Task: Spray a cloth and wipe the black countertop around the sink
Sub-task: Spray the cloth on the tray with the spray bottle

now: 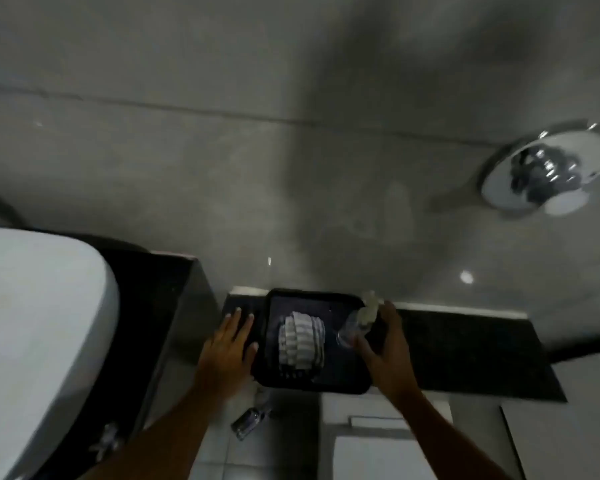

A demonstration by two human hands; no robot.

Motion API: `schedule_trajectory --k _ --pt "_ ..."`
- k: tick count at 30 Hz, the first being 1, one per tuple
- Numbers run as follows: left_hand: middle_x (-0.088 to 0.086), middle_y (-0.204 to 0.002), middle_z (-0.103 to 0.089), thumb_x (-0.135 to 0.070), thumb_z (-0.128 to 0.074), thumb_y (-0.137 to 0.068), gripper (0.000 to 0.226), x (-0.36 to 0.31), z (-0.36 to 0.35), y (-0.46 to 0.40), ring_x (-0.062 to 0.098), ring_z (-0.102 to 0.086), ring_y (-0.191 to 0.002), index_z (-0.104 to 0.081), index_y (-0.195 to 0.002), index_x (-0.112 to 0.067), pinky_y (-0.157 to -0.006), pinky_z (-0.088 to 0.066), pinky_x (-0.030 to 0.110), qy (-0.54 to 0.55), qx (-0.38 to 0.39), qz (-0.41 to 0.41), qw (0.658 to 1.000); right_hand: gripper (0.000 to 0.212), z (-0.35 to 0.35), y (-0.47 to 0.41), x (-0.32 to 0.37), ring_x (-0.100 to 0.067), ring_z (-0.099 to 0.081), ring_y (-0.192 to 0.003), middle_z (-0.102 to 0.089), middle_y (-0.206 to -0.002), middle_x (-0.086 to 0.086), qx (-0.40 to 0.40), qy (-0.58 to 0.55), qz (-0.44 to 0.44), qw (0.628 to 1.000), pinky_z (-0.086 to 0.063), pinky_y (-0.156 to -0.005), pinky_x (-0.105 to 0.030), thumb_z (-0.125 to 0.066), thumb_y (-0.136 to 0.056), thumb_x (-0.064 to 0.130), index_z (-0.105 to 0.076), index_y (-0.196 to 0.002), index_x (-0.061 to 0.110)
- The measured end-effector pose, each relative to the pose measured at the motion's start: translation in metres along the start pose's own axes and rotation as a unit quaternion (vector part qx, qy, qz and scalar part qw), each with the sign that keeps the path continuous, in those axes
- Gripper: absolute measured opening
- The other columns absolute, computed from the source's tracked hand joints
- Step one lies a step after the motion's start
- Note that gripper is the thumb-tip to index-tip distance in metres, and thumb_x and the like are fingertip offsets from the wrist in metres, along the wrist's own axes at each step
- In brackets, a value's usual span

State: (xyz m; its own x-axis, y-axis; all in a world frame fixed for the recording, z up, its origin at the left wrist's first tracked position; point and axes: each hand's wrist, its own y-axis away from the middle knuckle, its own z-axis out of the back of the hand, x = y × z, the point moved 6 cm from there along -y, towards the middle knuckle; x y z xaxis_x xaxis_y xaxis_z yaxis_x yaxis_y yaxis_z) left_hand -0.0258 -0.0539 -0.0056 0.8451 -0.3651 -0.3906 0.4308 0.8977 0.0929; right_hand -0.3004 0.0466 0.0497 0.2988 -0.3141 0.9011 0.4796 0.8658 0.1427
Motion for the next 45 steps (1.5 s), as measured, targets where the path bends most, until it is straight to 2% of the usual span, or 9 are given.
schedule_trajectory --k 4,8,11,14,18,25,35,42,45 --pt "0.012 -0.159 -0.026 -0.065 -0.019 -0.094 0.075 0.031 -0.040 -0.029 0.029 -0.019 -0.146 -0.032 -0.150 -0.017 -0.107 -0.032 0.052 0.012 -0.003 -0.001 1.000 0.070 -0.020 -0.045 0.008 0.005 -0.063 -0.104 -0.062 -0.120 0.005 0.009 -0.063 0.083 0.995 -0.049 -0.079 -0.006 -0.061 -0.085 0.043 -0.026 -0.146 0.037" --pt "0.009 -0.163 -0.012 -0.065 -0.015 -0.094 0.076 0.035 -0.062 -0.032 0.025 -0.007 -0.150 -0.021 -0.153 -0.018 -0.118 -0.013 0.046 -0.008 -0.025 -0.023 0.999 0.043 -0.023 -0.052 0.004 0.000 -0.068 -0.079 -0.069 -0.088 0.006 -0.007 -0.018 0.134 0.991 -0.049 -0.067 -0.006 -0.050 -0.096 0.030 -0.053 -0.124 -0.003" --pt "0.006 -0.164 -0.007 -0.064 -0.014 -0.094 0.075 0.040 -0.067 -0.033 0.022 -0.002 -0.151 -0.015 -0.155 -0.021 -0.119 -0.007 0.042 -0.016 -0.026 -0.002 1.000 0.029 -0.019 -0.053 0.010 -0.008 -0.068 -0.063 -0.065 -0.066 -0.003 0.015 -0.019 0.134 0.991 -0.052 -0.057 -0.013 -0.047 -0.100 0.035 -0.060 -0.091 0.011" --pt "0.008 -0.164 -0.010 -0.064 -0.015 -0.094 0.075 0.040 -0.064 -0.031 0.024 -0.005 -0.151 -0.017 -0.154 -0.019 -0.119 -0.011 0.044 -0.013 -0.026 0.003 1.000 0.034 -0.042 -0.040 0.005 -0.019 -0.066 -0.055 -0.066 -0.071 -0.013 0.155 0.009 0.058 0.986 -0.057 -0.052 -0.029 -0.044 -0.101 0.035 -0.061 -0.083 0.013" --pt "0.010 -0.163 -0.013 -0.063 -0.015 -0.094 0.076 0.038 -0.062 -0.032 0.026 -0.008 -0.150 -0.021 -0.153 -0.016 -0.119 -0.014 0.045 -0.008 -0.029 0.003 1.000 0.036 -0.067 -0.029 -0.014 -0.012 -0.063 -0.048 -0.064 -0.058 -0.007 0.252 0.118 -0.004 0.961 -0.053 -0.047 -0.022 -0.040 -0.101 0.031 -0.061 -0.078 0.015" --pt "0.011 -0.162 -0.015 -0.057 -0.027 -0.094 0.072 0.038 -0.063 -0.032 0.027 -0.010 -0.150 -0.024 -0.153 -0.016 -0.118 -0.016 0.046 -0.010 -0.031 0.003 0.999 0.041 -0.073 -0.033 -0.019 -0.014 -0.066 -0.048 -0.067 -0.059 -0.007 0.237 0.151 -0.049 0.958 -0.052 -0.046 -0.019 -0.041 -0.102 0.030 -0.063 -0.073 0.011" --pt "0.011 -0.162 -0.016 -0.058 -0.025 -0.094 0.072 0.039 -0.063 -0.032 0.027 -0.012 -0.150 -0.026 -0.152 -0.016 -0.117 -0.016 0.045 -0.015 -0.037 -0.001 0.999 0.038 -0.078 -0.033 -0.019 -0.010 -0.066 -0.046 -0.066 -0.055 -0.003 0.224 0.160 -0.017 0.961 -0.047 -0.043 -0.015 -0.040 -0.101 0.028 -0.061 -0.072 0.014" --pt "0.009 -0.163 -0.015 -0.061 -0.021 -0.095 0.072 0.040 -0.066 -0.032 0.026 -0.011 -0.150 -0.025 -0.153 -0.018 -0.116 -0.016 0.045 -0.024 -0.035 0.001 0.999 0.037 -0.077 -0.028 -0.018 -0.013 -0.065 -0.045 -0.066 -0.055 -0.006 0.216 0.168 0.003 0.962 -0.054 -0.045 -0.027 -0.043 -0.102 0.022 -0.062 -0.072 0.011" --pt "0.009 -0.163 -0.013 -0.061 -0.021 -0.095 0.072 0.041 -0.067 -0.032 0.025 -0.009 -0.150 -0.023 -0.153 -0.019 -0.117 -0.016 0.045 -0.024 -0.033 0.003 0.999 0.033 -0.062 -0.034 -0.002 -0.012 -0.064 -0.044 -0.065 -0.055 -0.007 0.119 0.135 0.063 0.982 -0.056 -0.044 -0.032 -0.044 -0.102 0.021 -0.061 -0.075 0.013"
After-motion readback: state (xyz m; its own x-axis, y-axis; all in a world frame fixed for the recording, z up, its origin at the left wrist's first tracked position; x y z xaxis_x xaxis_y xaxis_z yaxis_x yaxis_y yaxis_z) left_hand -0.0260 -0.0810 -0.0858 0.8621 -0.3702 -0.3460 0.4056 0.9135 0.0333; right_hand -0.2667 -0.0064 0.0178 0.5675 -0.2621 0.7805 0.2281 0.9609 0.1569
